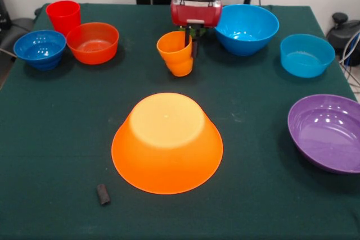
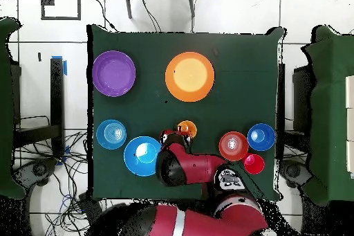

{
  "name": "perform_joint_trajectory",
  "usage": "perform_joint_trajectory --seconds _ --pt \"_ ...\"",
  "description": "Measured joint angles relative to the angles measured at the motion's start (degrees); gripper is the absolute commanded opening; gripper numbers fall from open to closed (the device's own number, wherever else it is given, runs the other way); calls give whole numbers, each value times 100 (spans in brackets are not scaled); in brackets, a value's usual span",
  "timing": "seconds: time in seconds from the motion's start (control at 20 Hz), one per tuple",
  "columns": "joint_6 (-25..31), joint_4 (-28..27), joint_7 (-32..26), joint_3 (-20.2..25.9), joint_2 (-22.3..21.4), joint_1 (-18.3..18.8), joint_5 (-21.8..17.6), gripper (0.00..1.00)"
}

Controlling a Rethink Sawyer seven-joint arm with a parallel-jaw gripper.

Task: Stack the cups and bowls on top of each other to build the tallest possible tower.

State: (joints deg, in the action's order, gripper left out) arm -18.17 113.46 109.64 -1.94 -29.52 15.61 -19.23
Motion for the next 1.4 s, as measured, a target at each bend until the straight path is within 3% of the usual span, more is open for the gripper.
perform_joint_trajectory --seconds 0.45,0.75,1.4 --pt "886 263 0 332 -1087 335 -7 0" --pt "1144 442 0 602 -1633 588 -10 0" --pt "1171 543 0 758 -1819 705 -11 0"
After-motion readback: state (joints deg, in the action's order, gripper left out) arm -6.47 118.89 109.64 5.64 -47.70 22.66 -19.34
